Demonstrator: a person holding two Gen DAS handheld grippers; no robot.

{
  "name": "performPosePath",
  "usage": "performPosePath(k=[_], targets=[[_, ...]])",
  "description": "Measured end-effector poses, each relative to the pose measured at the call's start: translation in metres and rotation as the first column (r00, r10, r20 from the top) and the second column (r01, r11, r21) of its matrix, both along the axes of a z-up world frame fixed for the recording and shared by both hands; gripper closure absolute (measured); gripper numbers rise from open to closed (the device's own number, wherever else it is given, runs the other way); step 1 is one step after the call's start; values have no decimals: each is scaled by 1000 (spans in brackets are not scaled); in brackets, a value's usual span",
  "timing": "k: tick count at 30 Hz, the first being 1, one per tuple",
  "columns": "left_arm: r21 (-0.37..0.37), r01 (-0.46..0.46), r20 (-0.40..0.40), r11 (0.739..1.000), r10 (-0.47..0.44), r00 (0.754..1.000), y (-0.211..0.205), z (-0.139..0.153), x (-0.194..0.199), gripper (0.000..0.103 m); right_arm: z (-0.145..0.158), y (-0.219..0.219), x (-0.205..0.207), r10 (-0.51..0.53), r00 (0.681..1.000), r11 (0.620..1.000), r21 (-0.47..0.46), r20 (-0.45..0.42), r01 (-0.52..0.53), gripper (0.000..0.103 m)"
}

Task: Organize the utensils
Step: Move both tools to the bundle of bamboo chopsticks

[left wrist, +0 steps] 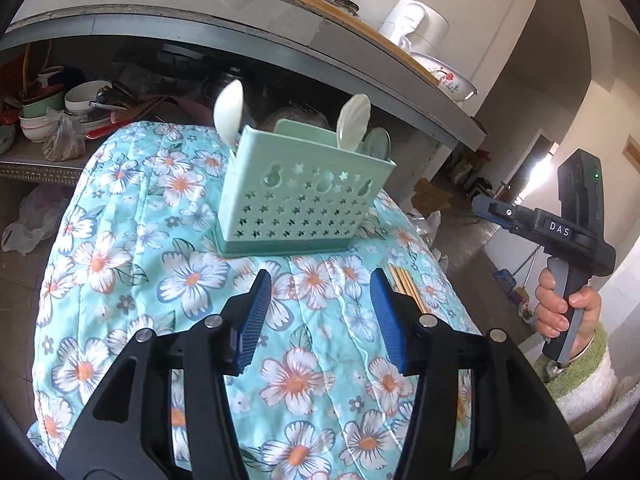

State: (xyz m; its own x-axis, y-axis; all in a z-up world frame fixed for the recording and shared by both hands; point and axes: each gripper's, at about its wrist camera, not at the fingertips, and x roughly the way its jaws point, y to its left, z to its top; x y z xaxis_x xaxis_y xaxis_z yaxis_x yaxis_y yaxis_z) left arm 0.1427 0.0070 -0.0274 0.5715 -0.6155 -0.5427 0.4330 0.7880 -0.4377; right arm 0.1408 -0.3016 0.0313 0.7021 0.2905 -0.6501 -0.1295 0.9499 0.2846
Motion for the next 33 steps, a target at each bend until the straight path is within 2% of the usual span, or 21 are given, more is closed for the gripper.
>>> performPosePath(k=[6,10,16,22,28,33], targets=[[1,79,-53,997,-79,995,-28,-19,-15,53,-58,-30,-33,-85,978,985,135,-192,112,53],[-10,124,-89,992,-125,988,-48,-29,-17,53,-87,-42,-44,-104,960,967,199,-259,159,54],[-58,177,-149,982,-184,971,-76,-40,-11,56,-118,-52,-42,-121,936,944,255,-330,212,68],[-144,242,-254,960,-272,928,-110,-60,9,74,-140,-62,-36,-130,920,922,296,-371,250,78],[-232,243,-382,942,-318,868,-143,-87,35,80,-153,-67,-31,-102,917,912,332,-386,241,81],[-266,226,-446,937,-328,833,-164,-103,54,82,-157,-69,-28,-83,916,907,352,-392,232,84]])
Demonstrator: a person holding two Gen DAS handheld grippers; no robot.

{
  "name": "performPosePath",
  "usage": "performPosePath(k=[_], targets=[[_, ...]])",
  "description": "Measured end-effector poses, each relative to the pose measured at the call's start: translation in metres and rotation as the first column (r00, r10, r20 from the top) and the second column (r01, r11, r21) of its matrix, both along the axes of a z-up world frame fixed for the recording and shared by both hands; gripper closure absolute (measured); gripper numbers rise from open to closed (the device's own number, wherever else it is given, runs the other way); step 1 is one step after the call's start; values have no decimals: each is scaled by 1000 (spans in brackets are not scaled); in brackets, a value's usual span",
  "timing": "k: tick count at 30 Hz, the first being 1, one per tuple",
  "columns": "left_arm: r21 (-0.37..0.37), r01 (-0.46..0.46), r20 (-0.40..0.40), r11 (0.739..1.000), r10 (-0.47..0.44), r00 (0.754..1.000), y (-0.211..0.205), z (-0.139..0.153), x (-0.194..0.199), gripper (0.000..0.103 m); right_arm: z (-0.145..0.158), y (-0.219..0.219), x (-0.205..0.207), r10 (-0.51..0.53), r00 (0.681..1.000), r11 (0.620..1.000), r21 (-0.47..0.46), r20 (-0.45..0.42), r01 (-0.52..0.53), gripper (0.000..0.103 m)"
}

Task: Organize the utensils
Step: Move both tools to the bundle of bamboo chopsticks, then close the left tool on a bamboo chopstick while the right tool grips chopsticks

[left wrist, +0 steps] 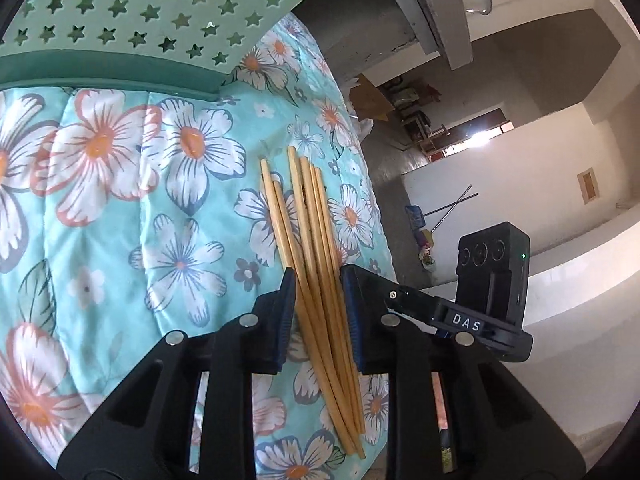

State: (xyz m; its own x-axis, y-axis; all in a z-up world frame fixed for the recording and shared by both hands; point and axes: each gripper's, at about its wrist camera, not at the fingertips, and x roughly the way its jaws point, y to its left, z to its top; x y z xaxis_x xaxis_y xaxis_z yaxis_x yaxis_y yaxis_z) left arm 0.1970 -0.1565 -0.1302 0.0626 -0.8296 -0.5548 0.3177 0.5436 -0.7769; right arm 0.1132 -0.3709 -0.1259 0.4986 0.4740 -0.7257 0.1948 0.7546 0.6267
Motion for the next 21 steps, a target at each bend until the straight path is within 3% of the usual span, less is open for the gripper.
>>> performPosePath(k=[9,14,21], targets=[[5,-34,-114,999,34,993,-3,-26,16,87,-9,-4,7,9,1000,998,63,-9,-8,88],[-13,-48,-146,999,46,988,-5,-33,19,94,-10,-1,10,11,1000,998,66,-6,-10,96],[-39,-72,-163,997,65,984,3,-32,18,97,-7,-2,8,6,1000,998,61,-6,-6,96]])
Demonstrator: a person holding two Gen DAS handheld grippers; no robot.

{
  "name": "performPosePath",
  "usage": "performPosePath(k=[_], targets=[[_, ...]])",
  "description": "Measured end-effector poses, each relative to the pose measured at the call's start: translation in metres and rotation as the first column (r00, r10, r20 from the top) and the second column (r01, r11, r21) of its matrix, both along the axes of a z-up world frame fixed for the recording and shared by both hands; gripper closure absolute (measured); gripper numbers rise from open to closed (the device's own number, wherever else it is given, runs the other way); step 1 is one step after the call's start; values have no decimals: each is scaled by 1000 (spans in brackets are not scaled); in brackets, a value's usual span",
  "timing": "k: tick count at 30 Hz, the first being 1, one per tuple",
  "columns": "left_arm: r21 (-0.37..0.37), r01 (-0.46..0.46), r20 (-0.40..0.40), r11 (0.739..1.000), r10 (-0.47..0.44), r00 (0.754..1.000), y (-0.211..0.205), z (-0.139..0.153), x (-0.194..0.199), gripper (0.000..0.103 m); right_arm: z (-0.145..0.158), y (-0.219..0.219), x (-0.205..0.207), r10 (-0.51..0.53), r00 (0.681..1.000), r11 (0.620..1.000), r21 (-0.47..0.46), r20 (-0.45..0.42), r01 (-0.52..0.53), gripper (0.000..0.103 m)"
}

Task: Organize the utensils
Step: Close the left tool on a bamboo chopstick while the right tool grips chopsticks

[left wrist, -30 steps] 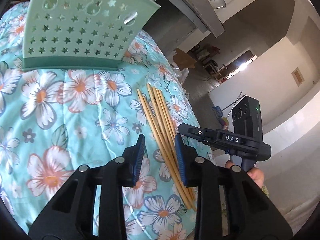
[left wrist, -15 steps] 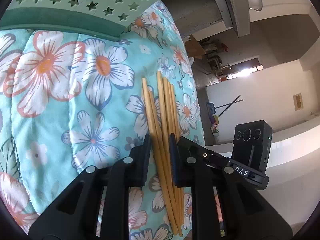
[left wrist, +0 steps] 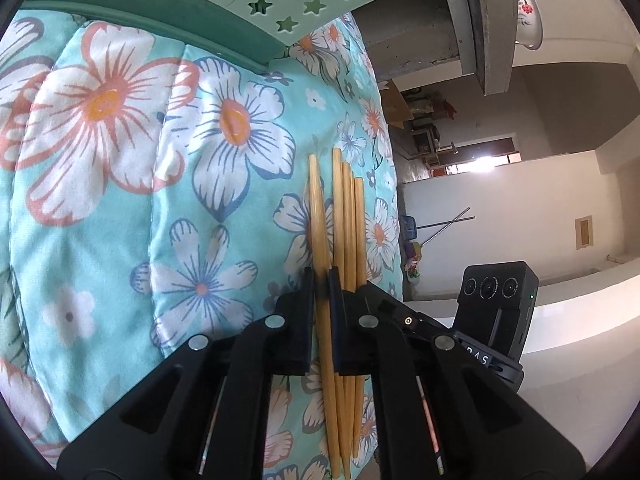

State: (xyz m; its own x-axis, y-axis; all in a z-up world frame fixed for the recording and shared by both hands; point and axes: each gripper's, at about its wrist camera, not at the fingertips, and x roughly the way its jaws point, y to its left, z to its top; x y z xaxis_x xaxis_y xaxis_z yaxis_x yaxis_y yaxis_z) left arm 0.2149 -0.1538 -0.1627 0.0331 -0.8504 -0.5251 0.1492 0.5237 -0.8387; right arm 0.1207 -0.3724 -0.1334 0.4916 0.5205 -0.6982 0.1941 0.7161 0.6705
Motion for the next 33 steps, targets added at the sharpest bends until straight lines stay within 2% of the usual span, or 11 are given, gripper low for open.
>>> performPosePath(k=[7,11,14,17,21,23,27,33], targets=[[29,-23,16,999,22,1000,18,11,0,97,3,-3,-8,7,1000,1000,-24,-18,-8,96],[116,-34,75,993,25,997,34,25,-1,97,12,-5,-13,10,1000,996,-89,-20,-12,96],[217,-42,129,975,14,992,42,31,-3,96,14,-7,-14,13,999,989,-144,-32,-17,96],[333,-60,187,941,-4,982,46,31,-4,96,14,-2,-11,28,999,976,-214,-44,-37,96],[347,-55,191,936,-14,981,47,30,-2,96,20,5,-3,47,998,957,-285,-46,-58,95],[368,-49,210,929,-32,977,42,34,1,96,23,4,1,50,998,951,-304,-43,-61,91],[399,-27,226,917,-70,972,32,37,5,88,28,5,14,61,998,932,-356,-34,-69,86],[475,-25,257,880,-111,960,15,39,21,86,24,8,38,88,995,907,-410,-41,-97,86]])
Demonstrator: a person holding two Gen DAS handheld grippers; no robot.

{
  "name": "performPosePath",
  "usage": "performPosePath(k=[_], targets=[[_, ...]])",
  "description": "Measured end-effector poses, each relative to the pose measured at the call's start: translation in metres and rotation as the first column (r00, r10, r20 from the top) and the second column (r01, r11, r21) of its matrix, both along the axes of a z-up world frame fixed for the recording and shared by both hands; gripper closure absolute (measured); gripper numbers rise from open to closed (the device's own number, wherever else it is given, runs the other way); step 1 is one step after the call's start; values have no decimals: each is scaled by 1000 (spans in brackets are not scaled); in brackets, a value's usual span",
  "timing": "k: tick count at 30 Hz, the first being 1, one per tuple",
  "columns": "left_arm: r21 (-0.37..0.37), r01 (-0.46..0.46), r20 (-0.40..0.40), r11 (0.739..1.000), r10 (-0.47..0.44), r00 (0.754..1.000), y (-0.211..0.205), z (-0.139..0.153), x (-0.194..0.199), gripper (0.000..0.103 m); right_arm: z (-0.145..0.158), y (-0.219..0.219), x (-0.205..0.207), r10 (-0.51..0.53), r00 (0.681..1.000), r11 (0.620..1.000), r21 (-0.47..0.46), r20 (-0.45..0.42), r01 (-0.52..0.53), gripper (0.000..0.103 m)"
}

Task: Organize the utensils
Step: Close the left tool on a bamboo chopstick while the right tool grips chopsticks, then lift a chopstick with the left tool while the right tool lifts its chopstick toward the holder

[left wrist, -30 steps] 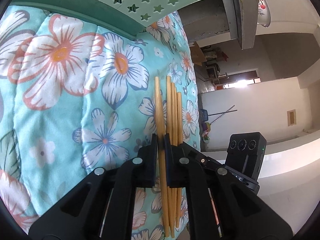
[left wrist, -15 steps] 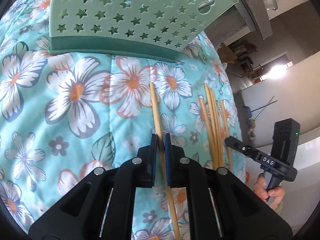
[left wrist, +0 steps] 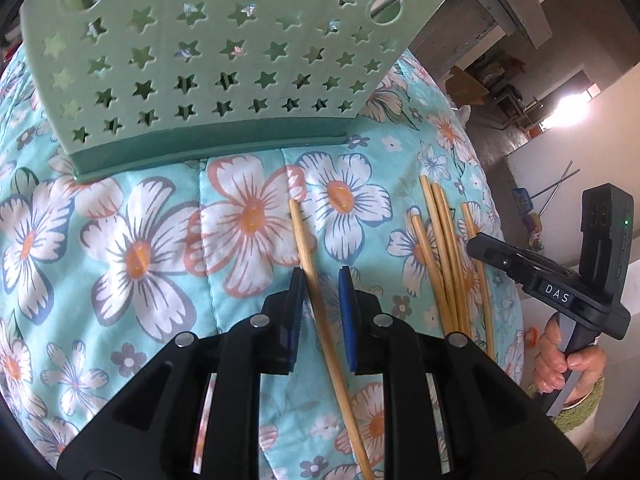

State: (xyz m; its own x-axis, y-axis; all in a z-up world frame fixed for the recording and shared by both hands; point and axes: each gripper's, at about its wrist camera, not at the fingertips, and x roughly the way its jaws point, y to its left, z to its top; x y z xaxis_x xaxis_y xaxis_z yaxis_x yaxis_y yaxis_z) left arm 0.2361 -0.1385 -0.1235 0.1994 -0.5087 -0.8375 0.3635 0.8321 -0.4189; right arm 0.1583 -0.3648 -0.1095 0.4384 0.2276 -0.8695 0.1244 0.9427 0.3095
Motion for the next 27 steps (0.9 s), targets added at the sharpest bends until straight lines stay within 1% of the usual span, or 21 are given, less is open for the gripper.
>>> performPosePath(k=[4,6,9,12,14,17,19,23,27], targets=[[70,4,39,998,-7,999,-10,1,13,86,-3,3,13,10,1000,1000,-20,-1,-10,86],[93,3,44,996,-8,999,-16,0,18,87,-4,3,18,12,1000,1000,-24,0,-12,86],[107,0,55,994,-6,998,-19,-1,23,87,-6,3,24,11,1000,1000,-22,-1,-11,86],[118,-8,75,993,0,997,-18,-1,23,94,-7,3,27,5,1000,1000,-23,7,-5,90],[108,-13,76,994,5,997,-21,-2,23,94,-6,1,26,-5,1000,1000,-10,11,5,95],[96,-24,88,995,15,996,-16,2,23,96,-3,-4,23,-25,999,999,32,21,24,96],[76,-27,92,997,20,996,-6,8,22,99,3,-6,19,-33,999,998,47,32,32,97],[19,-38,109,999,35,993,14,27,10,99,25,-8,6,-42,996,998,60,77,37,97],[-46,-51,140,998,57,989,34,56,-4,99,56,-10,-9,-45,988,996,82,145,34,97]])
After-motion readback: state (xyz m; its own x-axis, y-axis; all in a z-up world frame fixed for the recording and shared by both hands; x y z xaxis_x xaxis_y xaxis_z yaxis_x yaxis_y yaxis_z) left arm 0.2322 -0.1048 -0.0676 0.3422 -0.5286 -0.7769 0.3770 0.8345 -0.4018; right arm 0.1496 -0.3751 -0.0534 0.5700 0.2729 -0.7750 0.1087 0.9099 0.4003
